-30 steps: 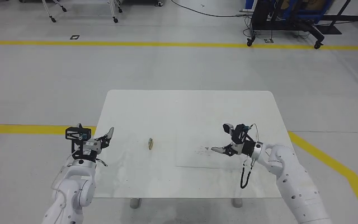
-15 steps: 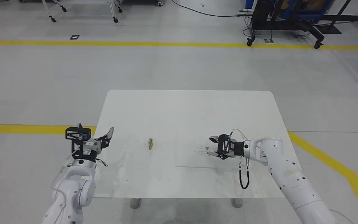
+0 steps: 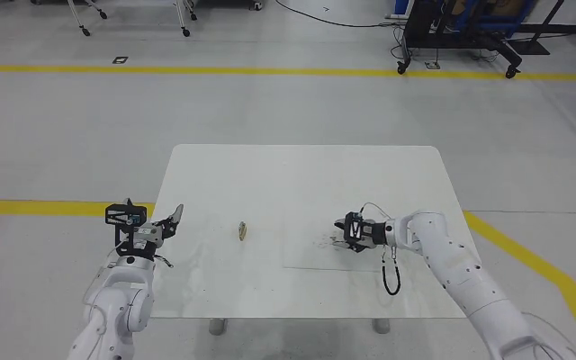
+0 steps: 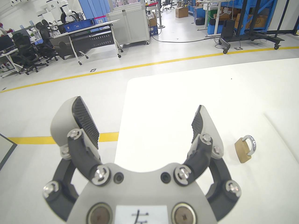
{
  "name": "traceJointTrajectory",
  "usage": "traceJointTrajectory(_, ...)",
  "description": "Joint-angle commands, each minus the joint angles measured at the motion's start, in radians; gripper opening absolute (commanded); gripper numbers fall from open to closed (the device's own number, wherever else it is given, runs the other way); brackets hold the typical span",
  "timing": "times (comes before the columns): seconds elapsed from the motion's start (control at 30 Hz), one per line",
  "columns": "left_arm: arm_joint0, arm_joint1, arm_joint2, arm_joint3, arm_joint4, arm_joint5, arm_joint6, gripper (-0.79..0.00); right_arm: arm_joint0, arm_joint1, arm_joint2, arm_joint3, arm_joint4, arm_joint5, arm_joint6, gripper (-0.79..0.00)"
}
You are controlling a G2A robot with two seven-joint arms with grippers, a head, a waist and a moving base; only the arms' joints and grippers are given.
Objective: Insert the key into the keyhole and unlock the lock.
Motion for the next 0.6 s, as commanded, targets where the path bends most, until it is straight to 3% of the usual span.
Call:
traceJointTrajectory(0.0, 0.000, 0.000, 0.000, 0.000, 0.000, 0.000, 0.000, 0.000, 0.007, 0.001, -0.012, 0.002, 0.007, 0.000, -0.002, -0.425)
traceJointTrajectory(0.23, 0.000, 0.000, 0.000, 0.000, 0.000, 0.000, 0.000, 0.000, 0.029, 0.002, -0.074, 0.000, 0.022, 0.000, 0.012, -0.456)
traceJointTrajectory(0.3, 0.000, 0.000, 0.000, 0.000, 0.000, 0.000, 0.000, 0.000, 0.035, 0.002, -0.087, 0.003, 0.029, 0.000, 0.016, -0.560)
traceJointTrajectory(0.37, 0.000, 0.000, 0.000, 0.000, 0.000, 0.000, 0.000, 0.000, 0.039, 0.002, -0.097, 0.003, 0.037, 0.000, 0.015, -0.785)
traceJointTrajectory(0.57, 0.000, 0.000, 0.000, 0.000, 0.000, 0.000, 0.000, 0.000, 0.045, 0.009, -0.109, 0.006, 0.045, 0.000, 0.010, -0.785)
